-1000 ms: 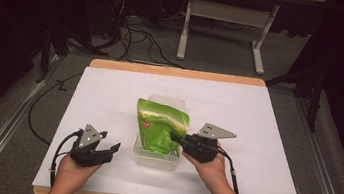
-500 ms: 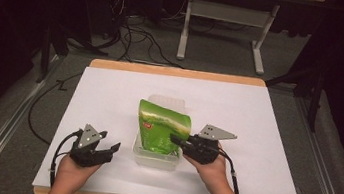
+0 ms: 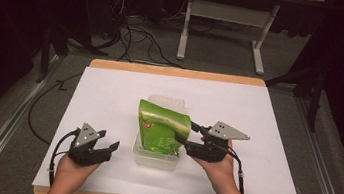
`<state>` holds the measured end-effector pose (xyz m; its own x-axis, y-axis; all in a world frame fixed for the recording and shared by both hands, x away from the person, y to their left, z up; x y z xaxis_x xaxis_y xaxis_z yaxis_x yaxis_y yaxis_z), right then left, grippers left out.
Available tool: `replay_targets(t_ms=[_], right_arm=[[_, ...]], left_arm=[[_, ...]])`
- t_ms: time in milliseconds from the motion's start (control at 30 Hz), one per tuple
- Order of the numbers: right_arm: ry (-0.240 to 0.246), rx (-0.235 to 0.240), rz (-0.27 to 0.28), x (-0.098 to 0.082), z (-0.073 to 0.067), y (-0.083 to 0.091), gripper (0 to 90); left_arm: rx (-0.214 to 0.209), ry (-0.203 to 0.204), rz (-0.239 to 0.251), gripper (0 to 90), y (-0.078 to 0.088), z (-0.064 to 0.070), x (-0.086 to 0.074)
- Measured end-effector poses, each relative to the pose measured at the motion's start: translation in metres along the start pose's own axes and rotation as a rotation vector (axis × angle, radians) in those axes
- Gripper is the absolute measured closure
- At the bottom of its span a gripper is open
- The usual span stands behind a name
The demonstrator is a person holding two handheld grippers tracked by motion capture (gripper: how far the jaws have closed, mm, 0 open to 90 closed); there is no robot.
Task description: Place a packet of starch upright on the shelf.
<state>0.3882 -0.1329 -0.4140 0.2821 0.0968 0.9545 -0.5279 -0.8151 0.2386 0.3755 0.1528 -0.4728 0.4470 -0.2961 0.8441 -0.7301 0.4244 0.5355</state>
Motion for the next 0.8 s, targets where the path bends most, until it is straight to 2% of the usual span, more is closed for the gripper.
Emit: replay_targets(t_ms=[100,233,300,333,367,467,567,667,733,800], right_arm=[[0.001,-0.017,-0.03,-0.001,0.002,0.008,28.8],[0.061,-0.071,-0.067,-0.008,0.005,0.03,26.7],[0.061,-0.085,-0.073,-0.014,0.008,0.044,28.7],[0.07,-0.096,-0.07,-0.017,0.01,0.052,32.8],[0.078,-0.11,-0.064,-0.02,0.014,0.059,34.8],[0.038,-0.17,-0.071,-0.033,0.033,0.078,35.2],[0.023,-0.274,-0.136,-0.052,0.057,0.095,34.7],[-0.051,-0.365,-0.199,-0.072,0.084,0.112,34.1],[-0.141,-0.43,-0.228,-0.082,0.102,0.122,33.5],[-0.236,-0.472,-0.224,-0.088,0.115,0.129,33.3]], left_arm=[[0.008,0.006,-0.001,37.5,0.001,-0.004,0.0],[0.016,0.02,-0.001,37.5,0.001,-0.009,-0.001],[0.018,0.024,0.001,37.5,0.002,-0.011,0.0],[0.017,0.026,0.001,37.4,0.003,-0.012,0.0],[0.017,0.032,0.0,37.3,0.004,-0.013,0.0],[0.03,0.046,-0.002,36.1,0.006,-0.019,-0.001],[0.037,0.07,-0.001,36.0,0.007,-0.026,-0.002],[0.042,0.077,0.002,36.1,0.007,-0.03,-0.002],[0.042,0.068,-0.007,36.1,0.004,-0.031,-0.003],[0.043,0.066,-0.019,36.1,0.0,-0.031,-0.004]])
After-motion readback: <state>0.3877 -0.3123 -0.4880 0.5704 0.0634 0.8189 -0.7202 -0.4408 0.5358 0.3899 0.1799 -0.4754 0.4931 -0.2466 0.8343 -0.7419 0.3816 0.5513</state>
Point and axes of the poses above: each handheld gripper's, and its own axes: y roughly backward along the jaws, x roughly out of its top, z roughly to its right, the point moved 7 cm from there along -y, roughly forward along the jaws, and after that the axes turned 5 degrees about x, right-handed, at the moved point
